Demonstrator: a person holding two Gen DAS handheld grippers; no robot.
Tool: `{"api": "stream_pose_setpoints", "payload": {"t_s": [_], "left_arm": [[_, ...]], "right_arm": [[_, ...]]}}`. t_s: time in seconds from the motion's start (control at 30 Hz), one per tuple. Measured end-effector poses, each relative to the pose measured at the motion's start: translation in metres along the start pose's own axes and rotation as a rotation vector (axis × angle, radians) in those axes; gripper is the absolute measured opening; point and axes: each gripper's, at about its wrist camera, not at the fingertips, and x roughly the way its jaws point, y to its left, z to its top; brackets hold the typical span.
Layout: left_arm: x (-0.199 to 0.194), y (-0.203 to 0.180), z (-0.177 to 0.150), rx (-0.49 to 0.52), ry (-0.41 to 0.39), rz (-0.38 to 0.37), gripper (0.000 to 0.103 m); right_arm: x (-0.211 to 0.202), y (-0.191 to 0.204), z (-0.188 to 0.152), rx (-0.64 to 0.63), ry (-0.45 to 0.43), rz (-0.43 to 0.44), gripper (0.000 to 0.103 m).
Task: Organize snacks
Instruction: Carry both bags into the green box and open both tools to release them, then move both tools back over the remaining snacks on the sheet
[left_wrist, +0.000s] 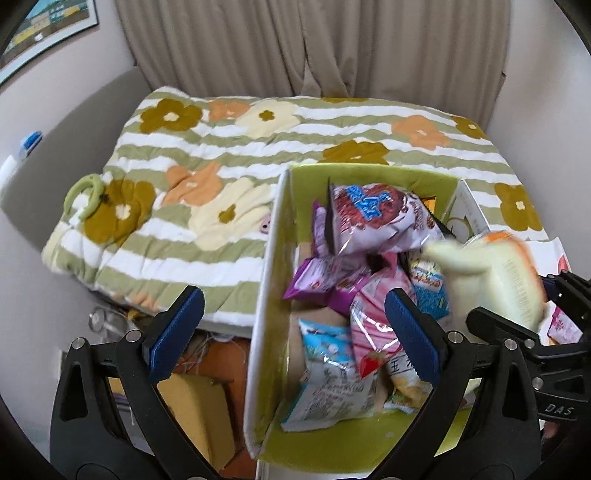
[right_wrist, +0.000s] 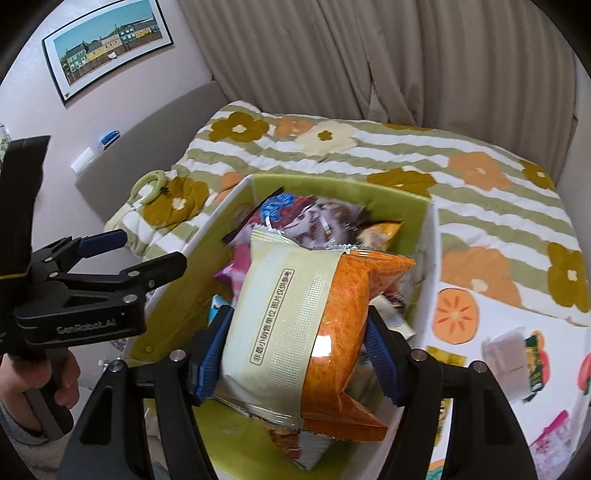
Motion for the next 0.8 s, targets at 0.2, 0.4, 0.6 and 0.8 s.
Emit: {"api": "stream_pose_setpoints", "payload": {"t_s": [0.2, 0.4, 0.6, 0.8], "left_arm": [[-0.006, 0.007, -0.012, -0.003, -0.008, -0.013, 0.098], [-0.004, 0.006, -0.018, 0.004, -0.003, -0.05, 0.098], [-0.007, 0.001, -0.02, 0.017, -0.005, -0.086, 0.098], [-0.024, -0.01, -0.02, 0.035, -0.035, -0.085, 0.098]], "right_arm": [[-0.009, 0.0, -0.015, 0.013, -0.047, 0.014, 0.103], [-0.017, 0.003, -0.025, 0.034, -0.051, -0.037, 0.103], [-0.027, 0.006, -0.029, 0.051, -0.058, -0.07, 0.103], [-0.043, 0.003, -0.033, 0.071, -0.087, -0.069, 0.103]]}}
